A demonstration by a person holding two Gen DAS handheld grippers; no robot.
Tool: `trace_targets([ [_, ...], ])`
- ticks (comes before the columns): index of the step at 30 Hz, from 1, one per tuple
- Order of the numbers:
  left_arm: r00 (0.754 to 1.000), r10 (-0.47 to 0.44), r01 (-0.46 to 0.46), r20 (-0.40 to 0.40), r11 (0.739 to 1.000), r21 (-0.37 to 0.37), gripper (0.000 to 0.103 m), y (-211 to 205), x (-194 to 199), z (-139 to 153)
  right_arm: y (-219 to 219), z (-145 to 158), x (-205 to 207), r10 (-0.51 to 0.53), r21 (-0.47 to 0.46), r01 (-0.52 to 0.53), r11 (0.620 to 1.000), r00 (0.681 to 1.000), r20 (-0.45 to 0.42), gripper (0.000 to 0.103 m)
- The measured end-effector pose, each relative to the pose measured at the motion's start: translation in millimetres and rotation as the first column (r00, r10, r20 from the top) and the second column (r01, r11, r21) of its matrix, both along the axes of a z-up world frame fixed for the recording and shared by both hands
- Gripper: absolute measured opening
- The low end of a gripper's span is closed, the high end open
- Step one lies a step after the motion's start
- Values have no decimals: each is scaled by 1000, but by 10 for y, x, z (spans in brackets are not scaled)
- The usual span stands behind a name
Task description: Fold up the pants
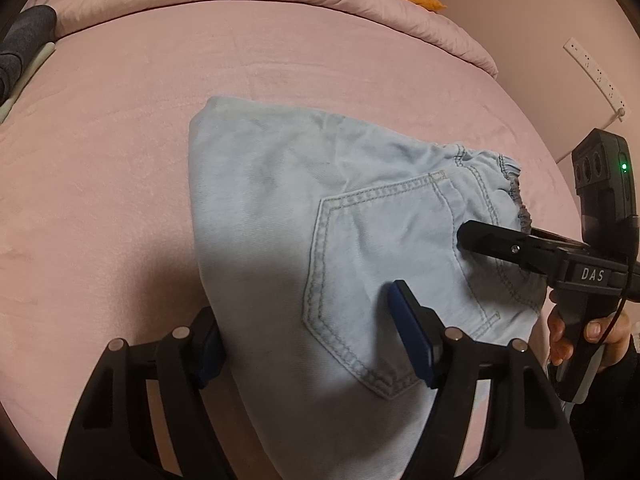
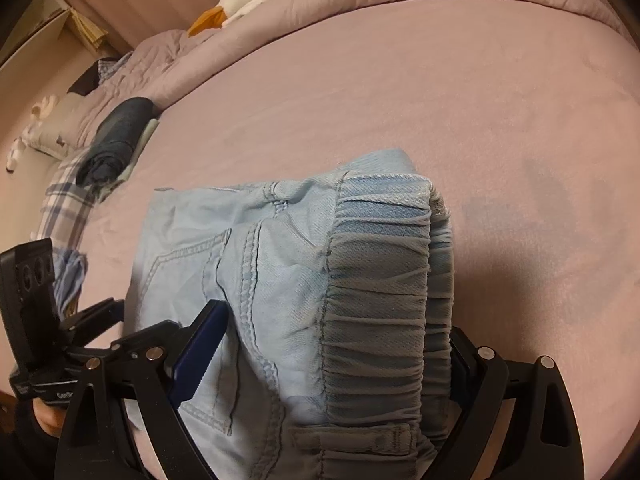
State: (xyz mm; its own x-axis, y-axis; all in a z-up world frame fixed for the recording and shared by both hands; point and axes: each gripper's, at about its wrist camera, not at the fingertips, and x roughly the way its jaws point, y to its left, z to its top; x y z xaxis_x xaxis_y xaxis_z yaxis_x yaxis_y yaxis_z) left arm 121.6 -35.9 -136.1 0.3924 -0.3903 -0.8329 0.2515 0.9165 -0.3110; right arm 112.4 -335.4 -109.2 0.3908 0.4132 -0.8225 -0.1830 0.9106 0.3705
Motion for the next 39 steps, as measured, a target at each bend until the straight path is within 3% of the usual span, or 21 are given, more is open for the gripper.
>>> trace_targets([
  [9,1000,4,-4,6,1000,11,70,12,-10,-2,24,4,-25,-5,-24,5,1000,1000,12,94],
  [15,1000,19,-19,13,1000,23,62,30,-9,6,85,34,-77,-27,-55,28,998,999,25,92],
  [20,999,35,-36,29,999,24,53,67,-47,35,103,83,-134,-51,-71,55,996,997,51,81],
  [28,995,57,-57,78,998,-7,26,134,-144,185,123,227,-233,-53,-82,63,995,991,120,60],
  [31,993,60,-58,97,998,-21,23,152,-193,254,166,289,-279,-50,-77,62,995,988,146,53],
  [39,988,74,-69,135,997,-41,19,174,-306,414,260,467,-408,-33,-60,47,997,976,217,48],
])
